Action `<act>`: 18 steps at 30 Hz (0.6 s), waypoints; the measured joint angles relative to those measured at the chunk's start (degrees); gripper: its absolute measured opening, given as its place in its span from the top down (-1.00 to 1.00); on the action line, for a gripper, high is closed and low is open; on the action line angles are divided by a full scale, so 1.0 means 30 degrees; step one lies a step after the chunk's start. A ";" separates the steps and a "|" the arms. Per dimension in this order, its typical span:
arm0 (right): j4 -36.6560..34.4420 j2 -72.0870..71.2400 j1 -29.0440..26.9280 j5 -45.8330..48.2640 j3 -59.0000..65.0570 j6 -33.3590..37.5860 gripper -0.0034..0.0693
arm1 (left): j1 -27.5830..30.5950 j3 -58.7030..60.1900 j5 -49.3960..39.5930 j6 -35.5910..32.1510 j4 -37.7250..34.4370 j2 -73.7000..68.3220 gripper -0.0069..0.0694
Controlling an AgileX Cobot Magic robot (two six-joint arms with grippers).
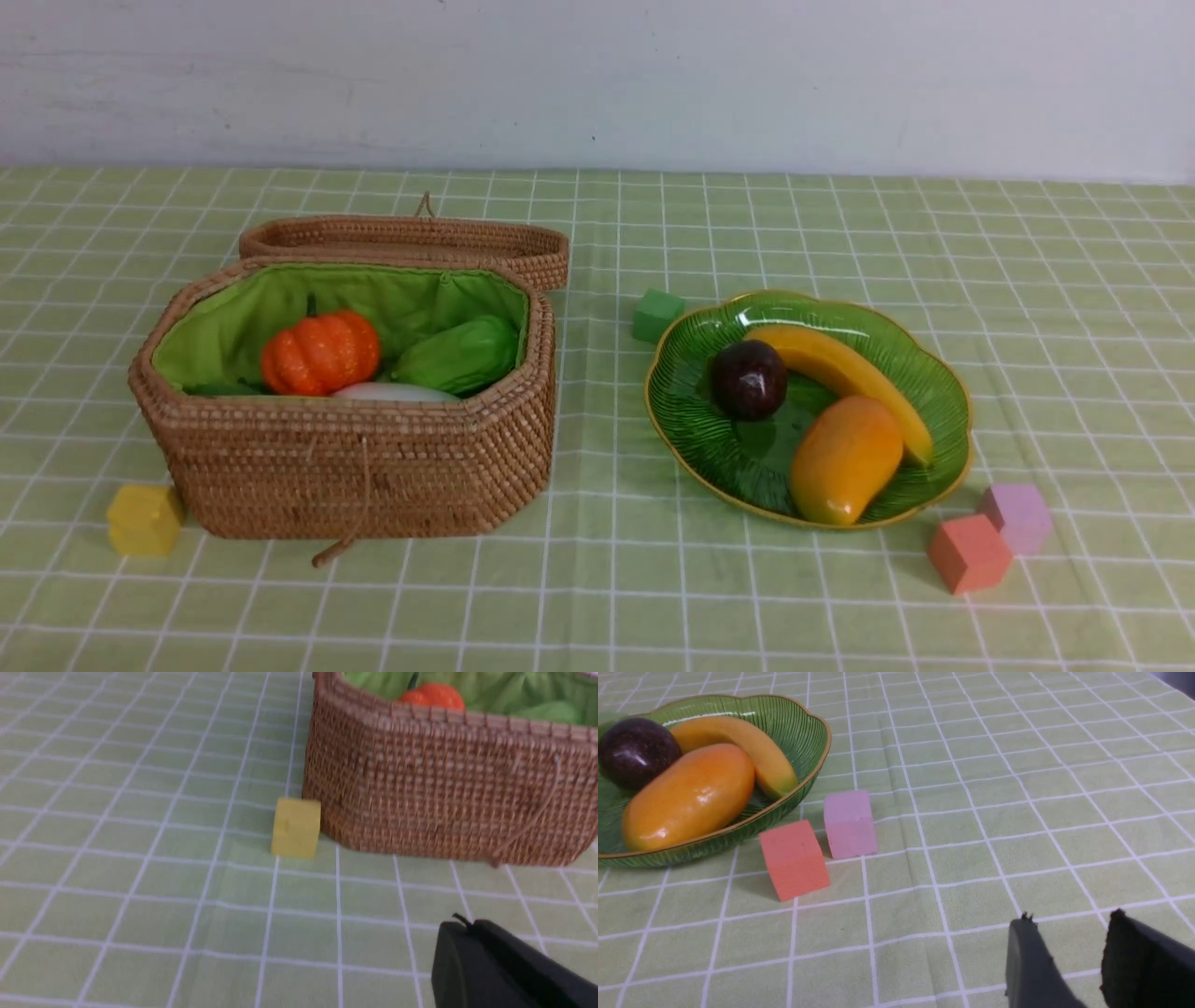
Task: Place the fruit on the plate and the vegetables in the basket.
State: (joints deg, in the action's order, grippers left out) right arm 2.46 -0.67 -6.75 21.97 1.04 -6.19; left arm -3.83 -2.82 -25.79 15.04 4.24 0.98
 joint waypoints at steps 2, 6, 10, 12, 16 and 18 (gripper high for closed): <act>0.0000 0.0000 0.0000 0.0000 0.0000 0.0000 0.25 | -0.0012 0.1015 0.0173 0.0000 -0.0413 0.0000 0.85; 0.0000 0.0000 0.0000 0.0000 0.0000 0.0000 0.25 | -0.0012 0.1452 0.1446 -0.0041 -0.0784 0.0000 0.85; 0.0000 0.0000 0.0000 0.0000 0.0000 0.0000 0.25 | -0.0012 0.1452 0.1761 -0.0041 -0.0824 0.0000 0.84; 0.0000 0.0000 0.0000 0.0000 0.0000 0.0000 0.25 | -0.0012 0.1466 0.1808 -0.0041 -0.0824 0.0000 0.84; 0.0000 0.0000 0.0000 0.0000 0.0000 0.0000 0.25 | -0.0012 0.1500 0.1830 -0.0041 -0.0839 0.0000 0.83; 0.0000 0.0000 0.0000 0.0000 0.0000 0.0000 0.25 | -0.0012 0.1500 0.1830 -0.0041 -0.0839 0.0000 0.83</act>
State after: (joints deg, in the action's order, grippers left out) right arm 2.46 -0.67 -6.75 21.97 1.04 -6.19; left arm -3.86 1.68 -20.30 14.91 1.72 0.98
